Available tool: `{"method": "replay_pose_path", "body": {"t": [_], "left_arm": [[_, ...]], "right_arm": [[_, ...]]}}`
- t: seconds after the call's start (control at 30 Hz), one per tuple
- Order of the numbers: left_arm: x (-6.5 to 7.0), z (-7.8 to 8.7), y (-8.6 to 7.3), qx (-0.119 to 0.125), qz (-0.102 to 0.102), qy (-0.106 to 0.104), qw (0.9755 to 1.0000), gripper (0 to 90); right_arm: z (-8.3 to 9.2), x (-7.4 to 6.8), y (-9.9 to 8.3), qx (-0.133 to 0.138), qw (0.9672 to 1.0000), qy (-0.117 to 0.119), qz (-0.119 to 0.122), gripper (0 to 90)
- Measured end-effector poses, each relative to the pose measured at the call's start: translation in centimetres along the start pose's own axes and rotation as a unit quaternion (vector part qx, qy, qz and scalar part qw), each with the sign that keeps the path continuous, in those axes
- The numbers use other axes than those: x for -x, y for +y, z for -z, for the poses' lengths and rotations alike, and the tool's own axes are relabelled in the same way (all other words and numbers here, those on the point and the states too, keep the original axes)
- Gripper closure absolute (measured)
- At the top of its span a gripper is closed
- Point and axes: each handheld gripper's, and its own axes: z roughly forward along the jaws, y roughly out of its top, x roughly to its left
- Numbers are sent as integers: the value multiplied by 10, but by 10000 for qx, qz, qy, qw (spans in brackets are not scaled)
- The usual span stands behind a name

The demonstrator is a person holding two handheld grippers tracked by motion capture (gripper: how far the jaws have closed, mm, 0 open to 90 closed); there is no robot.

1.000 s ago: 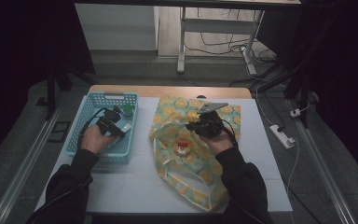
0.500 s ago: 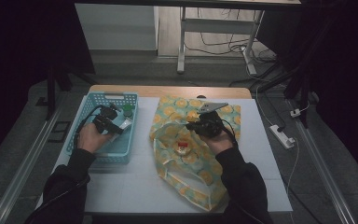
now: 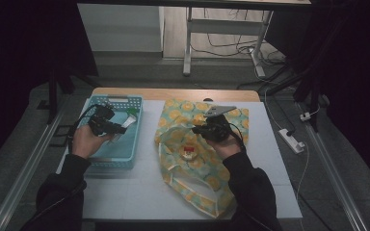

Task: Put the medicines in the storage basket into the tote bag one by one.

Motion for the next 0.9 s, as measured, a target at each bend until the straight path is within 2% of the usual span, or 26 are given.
{"method": "replay_pose_path", "body": {"t": [0.17,0.33,0.47,0.7,0.9], "left_arm": [[10,12,-1,221,-90,-159,9996,710],[24,19,0,256,-146,-287,9992,711],[37,23,2,310,-282,-431,9982,711],[65,24,7,450,-643,-876,9931,711],[91,17,13,372,-943,-1076,9890,711]], "right_arm": [[0,0,0,16,10000,-14,6,900],[1,0,0,33,10000,-11,6,900],[1,0,1,46,10000,-15,8,900],[2,0,1,65,10000,-23,4,900],[4,0,2,91,10000,-24,11,900]]}}
